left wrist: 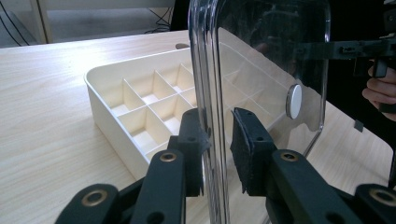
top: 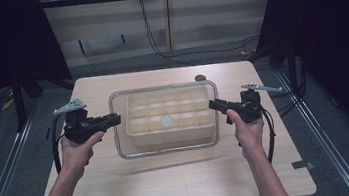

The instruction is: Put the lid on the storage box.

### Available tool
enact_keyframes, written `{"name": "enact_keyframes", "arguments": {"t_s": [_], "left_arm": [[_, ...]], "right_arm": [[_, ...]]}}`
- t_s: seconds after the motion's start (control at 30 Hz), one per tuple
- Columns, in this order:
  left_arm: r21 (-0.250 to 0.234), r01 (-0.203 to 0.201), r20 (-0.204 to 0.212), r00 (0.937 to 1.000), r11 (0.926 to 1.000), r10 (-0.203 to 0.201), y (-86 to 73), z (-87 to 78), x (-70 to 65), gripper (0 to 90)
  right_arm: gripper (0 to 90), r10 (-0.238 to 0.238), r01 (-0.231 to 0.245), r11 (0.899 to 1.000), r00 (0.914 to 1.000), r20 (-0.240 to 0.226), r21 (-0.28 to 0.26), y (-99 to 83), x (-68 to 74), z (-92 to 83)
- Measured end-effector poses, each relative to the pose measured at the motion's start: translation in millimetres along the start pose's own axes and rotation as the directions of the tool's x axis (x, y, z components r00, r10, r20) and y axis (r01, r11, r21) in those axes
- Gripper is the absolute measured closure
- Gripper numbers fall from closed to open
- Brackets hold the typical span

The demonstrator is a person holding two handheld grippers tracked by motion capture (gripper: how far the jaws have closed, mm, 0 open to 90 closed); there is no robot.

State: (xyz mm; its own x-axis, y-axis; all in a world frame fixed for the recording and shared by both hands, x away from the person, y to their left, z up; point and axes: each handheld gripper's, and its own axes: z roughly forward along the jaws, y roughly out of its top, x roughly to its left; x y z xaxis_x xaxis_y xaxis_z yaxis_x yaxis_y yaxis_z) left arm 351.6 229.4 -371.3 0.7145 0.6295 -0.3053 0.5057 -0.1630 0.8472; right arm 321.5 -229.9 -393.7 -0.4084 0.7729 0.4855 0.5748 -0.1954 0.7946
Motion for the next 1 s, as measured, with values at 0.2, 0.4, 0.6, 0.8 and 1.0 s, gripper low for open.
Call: {"name": "enact_keyframes", "arguments": {"t_s": [0.2, 0.4, 0.6, 0.8, 1.0], "left_arm": [[-0.013, -0.009, -0.003, 1.0000, 0.9999, 0.009, 9.5, 0.1, 1.7, 74.2], [-0.020, -0.007, -0.011, 0.9999, 0.9998, 0.006, 19.2, 2.0, 4.3, 74.2], [-0.015, -0.005, -0.018, 0.9998, 0.9999, 0.004, 25.8, 9.8, 7.9, 74.0], [-0.013, -0.011, -0.022, 0.9997, 0.9999, 0.011, 32.3, 16.2, 9.9, 73.9], [-0.005, -0.009, -0.026, 0.9996, 1.0000, 0.008, 37.5, 23.8, 14.0, 73.7]], "right_arm": [[69.3, -0.016, 0.016, 1.000, 0.9999, -0.003, -0.017, 9.4, 1.0, 1.0], [69.2, -0.016, 0.016, 1.000, 0.9999, -0.002, -0.022, 18.7, -0.8, 5.4], [69.2, -0.013, 0.013, 1.000, 0.9999, 0.005, -0.026, 28.9, -4.5, 8.8], [69.3, -0.005, 0.006, 1.000, 0.9999, 0.011, -0.028, 34.6, -8.1, 9.0], [69.3, -0.001, 0.002, 0.999, 0.9998, 0.019, -0.033, 41.5, -13.0, 11.4]]}}
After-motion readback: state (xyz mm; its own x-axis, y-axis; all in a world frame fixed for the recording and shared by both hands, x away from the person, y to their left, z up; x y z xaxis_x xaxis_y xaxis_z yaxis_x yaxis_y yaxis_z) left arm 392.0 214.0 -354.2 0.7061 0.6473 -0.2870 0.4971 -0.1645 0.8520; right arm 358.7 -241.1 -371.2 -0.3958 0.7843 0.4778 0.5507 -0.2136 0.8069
